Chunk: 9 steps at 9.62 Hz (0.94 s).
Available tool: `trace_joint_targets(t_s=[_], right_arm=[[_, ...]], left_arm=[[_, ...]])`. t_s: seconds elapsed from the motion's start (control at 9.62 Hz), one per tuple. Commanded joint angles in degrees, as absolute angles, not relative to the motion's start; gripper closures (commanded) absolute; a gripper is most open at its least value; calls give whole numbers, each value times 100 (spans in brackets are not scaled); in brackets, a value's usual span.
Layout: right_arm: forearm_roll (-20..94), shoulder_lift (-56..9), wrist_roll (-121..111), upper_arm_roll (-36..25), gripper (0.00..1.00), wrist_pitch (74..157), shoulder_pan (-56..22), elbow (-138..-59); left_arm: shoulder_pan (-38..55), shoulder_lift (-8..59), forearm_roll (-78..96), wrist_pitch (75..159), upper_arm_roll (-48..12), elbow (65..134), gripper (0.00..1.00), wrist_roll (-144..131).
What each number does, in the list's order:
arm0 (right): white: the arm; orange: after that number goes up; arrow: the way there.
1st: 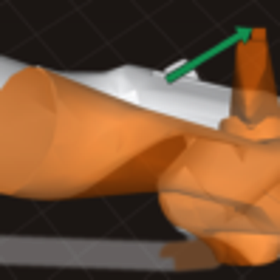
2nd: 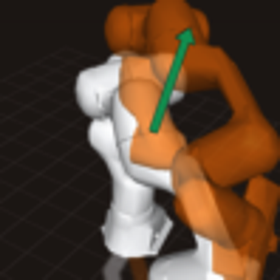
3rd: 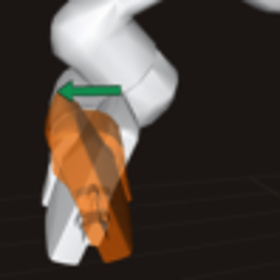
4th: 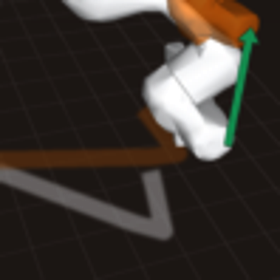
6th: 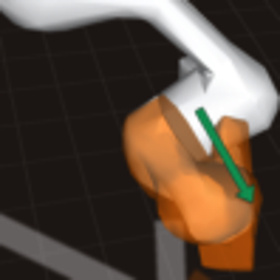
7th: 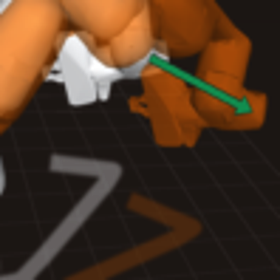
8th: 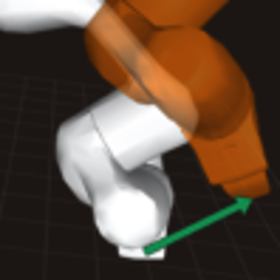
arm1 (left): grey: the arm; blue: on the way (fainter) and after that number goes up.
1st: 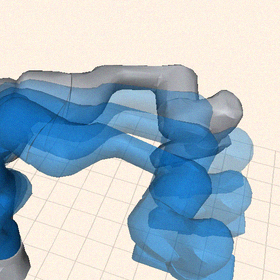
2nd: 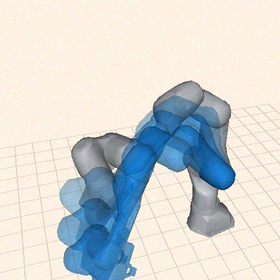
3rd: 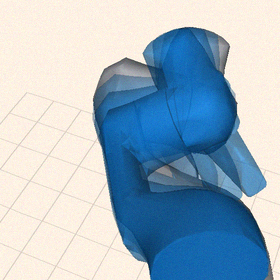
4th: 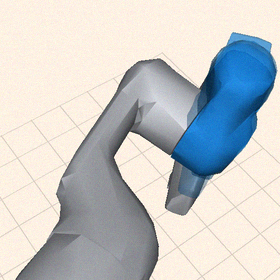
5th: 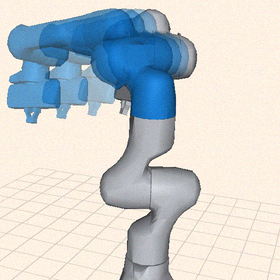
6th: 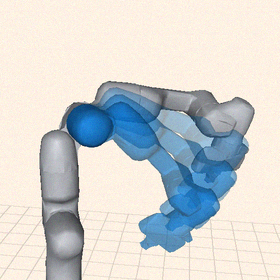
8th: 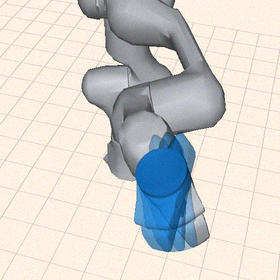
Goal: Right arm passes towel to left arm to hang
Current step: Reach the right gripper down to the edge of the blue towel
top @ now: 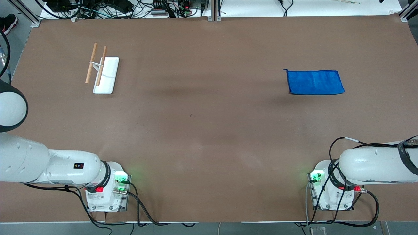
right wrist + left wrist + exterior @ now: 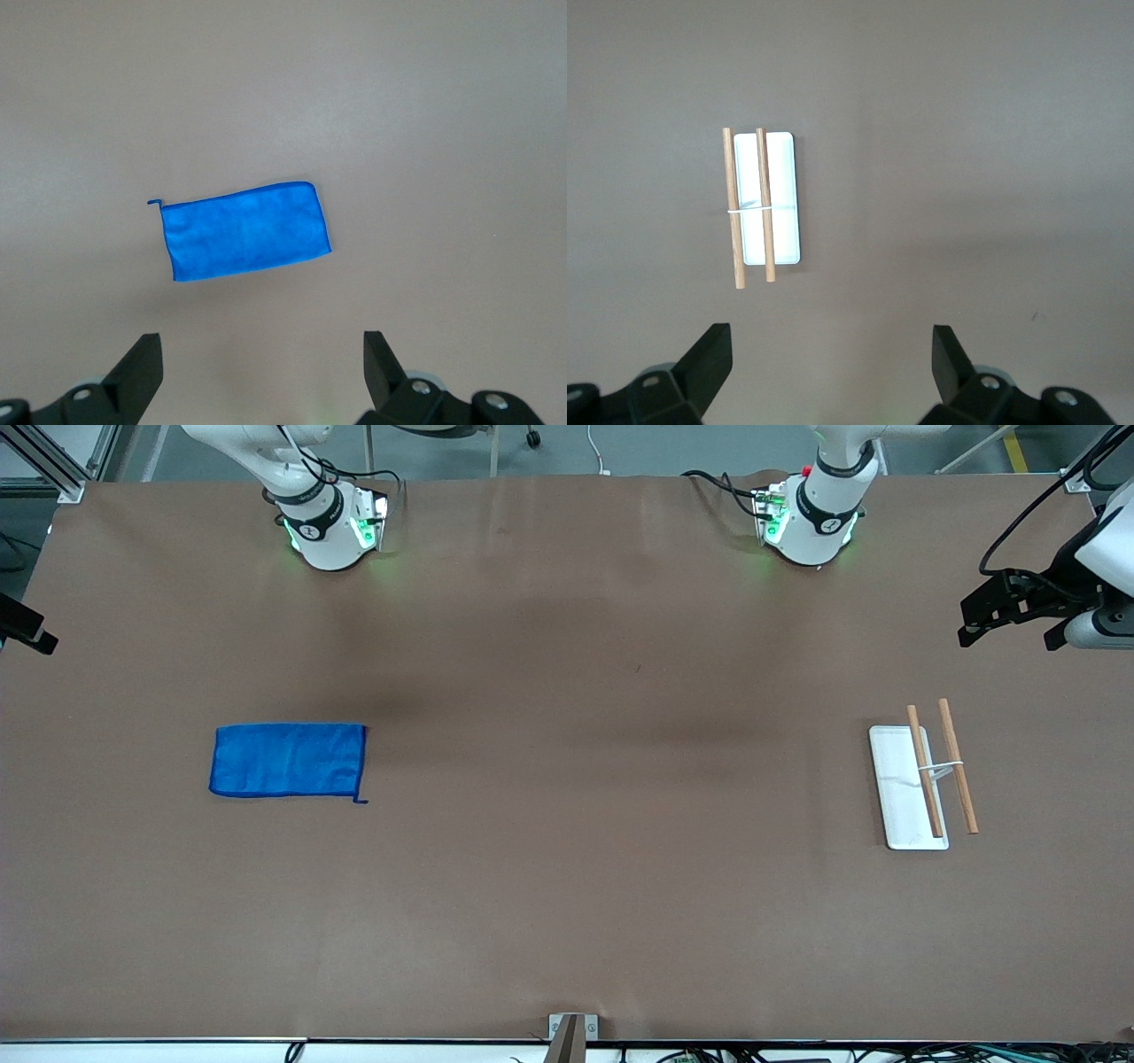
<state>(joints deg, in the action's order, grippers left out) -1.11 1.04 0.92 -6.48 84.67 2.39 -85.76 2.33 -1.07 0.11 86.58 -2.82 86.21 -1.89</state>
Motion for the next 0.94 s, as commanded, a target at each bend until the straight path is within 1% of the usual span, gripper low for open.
trace_joint_targets(t_s=[0.0,0.31,0.52,0.62,0.73,0.83], right_arm=[[-167,10,123,-562,0,8464,317,-8605],[-88,-700,-17,-545,0,8691,264,-8604],[-88,-1350,-35,-545,0,8998,115,-8657],[-88,-1510,-70,-528,0,9435,45,-8979],[-97,-1512,-349,-510,0,10048,9,-9504],[-97,-1512,-665,-510,0,10907,61,-10249]], left_arm=[[193,-26,-97,8710,-316,8736,1,-97],[193,-35,-88,8701,-325,8745,1,-97],[193,-26,-62,8701,-325,8745,1,-97],[193,-26,-53,8701,-316,8745,1,-97],[193,-26,-61,8701,-325,8745,1,-88],[193,-26,-70,8710,-316,8745,1,-97]])
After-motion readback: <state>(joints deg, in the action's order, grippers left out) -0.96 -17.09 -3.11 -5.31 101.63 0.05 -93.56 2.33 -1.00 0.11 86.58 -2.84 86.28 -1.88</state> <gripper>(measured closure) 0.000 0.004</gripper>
